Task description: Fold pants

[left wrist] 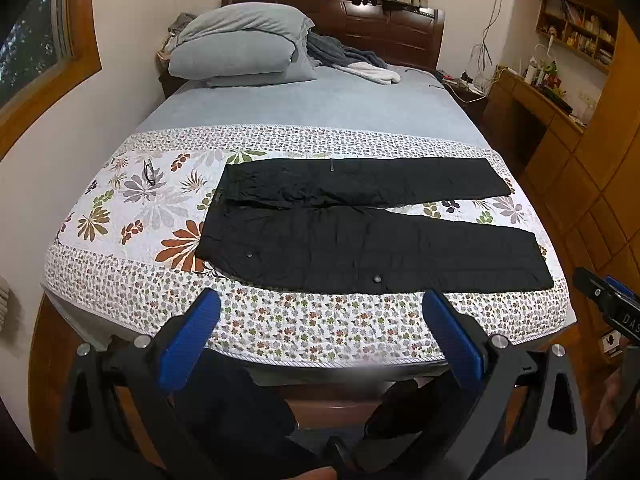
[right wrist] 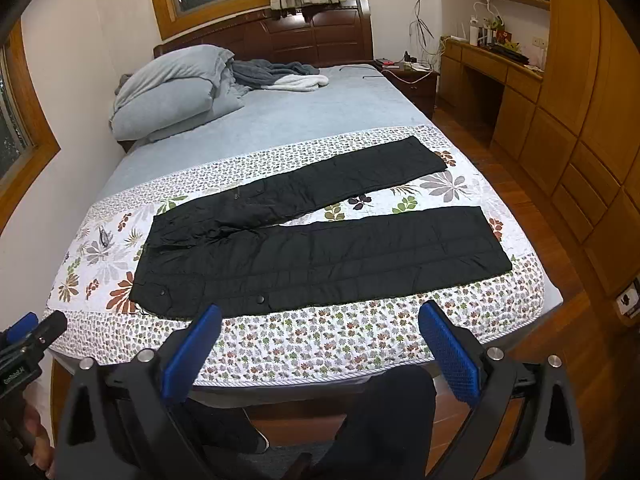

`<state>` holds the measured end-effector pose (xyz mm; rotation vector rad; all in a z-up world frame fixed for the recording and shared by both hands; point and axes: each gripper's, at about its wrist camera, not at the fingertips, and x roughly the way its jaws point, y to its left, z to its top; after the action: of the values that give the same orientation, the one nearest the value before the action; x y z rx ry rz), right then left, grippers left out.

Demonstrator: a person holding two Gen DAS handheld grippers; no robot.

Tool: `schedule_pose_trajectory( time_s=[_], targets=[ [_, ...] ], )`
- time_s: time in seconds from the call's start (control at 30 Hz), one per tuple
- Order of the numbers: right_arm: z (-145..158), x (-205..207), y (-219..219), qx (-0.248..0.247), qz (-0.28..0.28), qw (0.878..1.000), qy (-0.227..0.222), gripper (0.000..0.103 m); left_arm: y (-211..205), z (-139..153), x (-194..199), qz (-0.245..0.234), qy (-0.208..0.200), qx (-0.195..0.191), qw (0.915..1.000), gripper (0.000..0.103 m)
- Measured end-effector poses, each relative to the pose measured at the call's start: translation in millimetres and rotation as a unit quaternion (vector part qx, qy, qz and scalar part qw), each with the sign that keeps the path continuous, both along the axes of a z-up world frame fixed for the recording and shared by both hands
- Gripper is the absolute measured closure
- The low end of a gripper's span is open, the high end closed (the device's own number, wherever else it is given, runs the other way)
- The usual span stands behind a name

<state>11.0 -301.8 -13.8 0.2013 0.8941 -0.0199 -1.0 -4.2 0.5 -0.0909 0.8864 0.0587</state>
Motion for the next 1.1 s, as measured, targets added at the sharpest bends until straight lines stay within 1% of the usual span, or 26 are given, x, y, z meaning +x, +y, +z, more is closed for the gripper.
schedule_pose_trajectory(
  time_s=[1.1],
  targets=[
    [-3.0, -3.6, -0.7, -0.005, 0.0, 1.0, 0.002, 0.003, -2.7, 0.4, -2.4, 0.0, -0.001, 0.003, 1.0, 0.003]
  ],
)
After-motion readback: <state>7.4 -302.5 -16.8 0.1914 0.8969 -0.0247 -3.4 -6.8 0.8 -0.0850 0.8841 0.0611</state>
